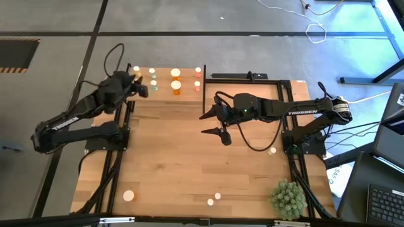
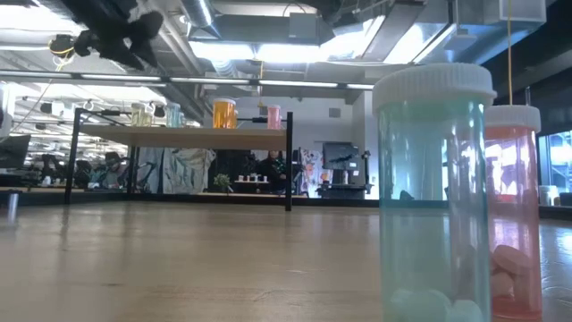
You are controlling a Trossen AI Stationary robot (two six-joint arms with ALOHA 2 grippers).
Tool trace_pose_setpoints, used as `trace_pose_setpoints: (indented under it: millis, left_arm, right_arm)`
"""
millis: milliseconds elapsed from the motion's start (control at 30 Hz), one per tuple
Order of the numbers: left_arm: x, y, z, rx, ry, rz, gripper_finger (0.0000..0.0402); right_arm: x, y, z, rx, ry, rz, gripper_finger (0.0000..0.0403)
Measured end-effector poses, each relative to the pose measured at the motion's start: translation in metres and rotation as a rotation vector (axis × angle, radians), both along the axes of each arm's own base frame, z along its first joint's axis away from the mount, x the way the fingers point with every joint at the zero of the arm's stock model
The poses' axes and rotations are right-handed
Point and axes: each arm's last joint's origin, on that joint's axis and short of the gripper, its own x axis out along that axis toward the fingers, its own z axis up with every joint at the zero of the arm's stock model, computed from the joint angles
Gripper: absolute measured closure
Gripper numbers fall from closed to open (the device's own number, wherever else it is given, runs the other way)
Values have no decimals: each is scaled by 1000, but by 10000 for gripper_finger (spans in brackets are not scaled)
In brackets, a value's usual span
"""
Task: Pick and place medicine bottles onto shelf by color
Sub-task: Adjust the yellow pill
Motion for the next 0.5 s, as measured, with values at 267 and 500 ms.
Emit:
trace_pose_setpoints:
  millis: [267, 500]
  left_arm:
    - [-11, -23, 9, 0, -103, -389, 243]
    - [-12, -36, 0, -75, -8, -684, 243]
  right_arm:
    - [0, 0, 0, 0, 0, 0, 142]
    - [0, 0, 0, 0, 0, 0, 142]
